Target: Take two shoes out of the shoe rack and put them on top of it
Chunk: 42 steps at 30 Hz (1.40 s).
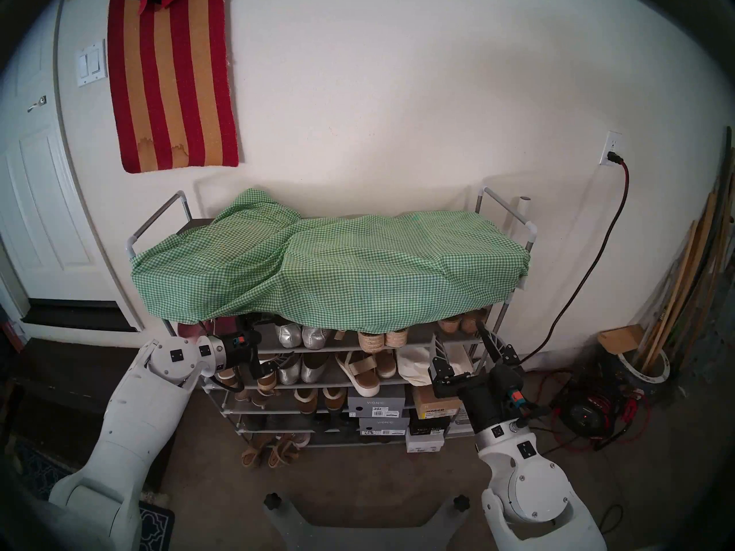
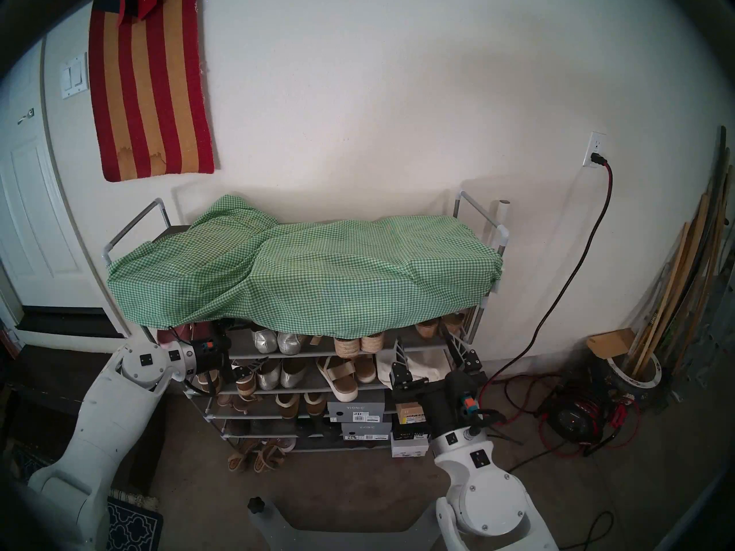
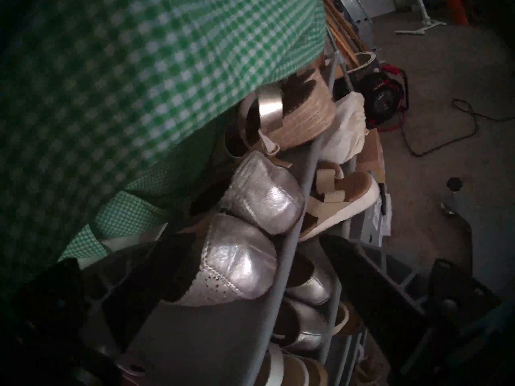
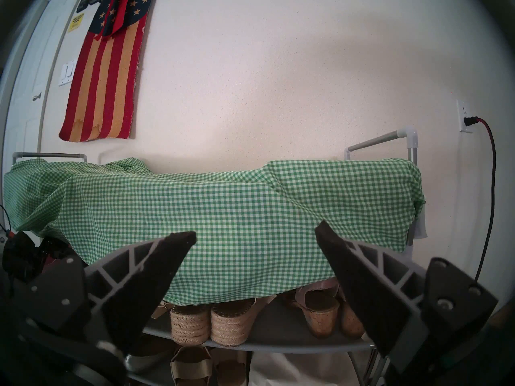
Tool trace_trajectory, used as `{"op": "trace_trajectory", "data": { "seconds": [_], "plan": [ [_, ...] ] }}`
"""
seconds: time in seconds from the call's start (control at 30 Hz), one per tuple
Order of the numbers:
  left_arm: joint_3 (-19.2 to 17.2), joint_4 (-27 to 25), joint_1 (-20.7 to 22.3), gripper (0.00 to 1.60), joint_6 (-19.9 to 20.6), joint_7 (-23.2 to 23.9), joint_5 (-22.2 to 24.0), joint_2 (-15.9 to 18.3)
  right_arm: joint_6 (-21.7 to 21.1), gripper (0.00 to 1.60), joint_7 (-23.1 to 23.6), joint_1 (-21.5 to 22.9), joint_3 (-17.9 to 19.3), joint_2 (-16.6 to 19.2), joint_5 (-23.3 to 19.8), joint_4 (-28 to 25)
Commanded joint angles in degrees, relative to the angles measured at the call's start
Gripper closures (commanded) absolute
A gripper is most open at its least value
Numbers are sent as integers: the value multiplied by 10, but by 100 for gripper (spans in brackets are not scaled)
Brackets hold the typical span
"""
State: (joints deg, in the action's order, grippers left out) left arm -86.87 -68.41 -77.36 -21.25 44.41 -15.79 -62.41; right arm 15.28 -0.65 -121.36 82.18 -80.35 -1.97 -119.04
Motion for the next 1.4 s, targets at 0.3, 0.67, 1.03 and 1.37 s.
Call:
{"op": "trace_trajectory", "data": {
  "seconds": [0.3, 0.67, 1.03, 1.37],
  "plan": [
    [55, 75, 83, 0, -21, 48, -17, 4, 0, 0, 0, 1, 0, 0, 1, 0],
    [69, 83, 87, 0, -3, 72, -45, 13, 0, 0, 0, 1, 0, 0, 1, 0],
    [78, 96, 82, 88, -3, 77, -40, -2, 0, 0, 0, 1, 0, 0, 1, 0],
    [90, 101, 70, 160, -10, 87, -23, -14, 0, 0, 0, 1, 0, 0, 1, 0]
  ]
}}
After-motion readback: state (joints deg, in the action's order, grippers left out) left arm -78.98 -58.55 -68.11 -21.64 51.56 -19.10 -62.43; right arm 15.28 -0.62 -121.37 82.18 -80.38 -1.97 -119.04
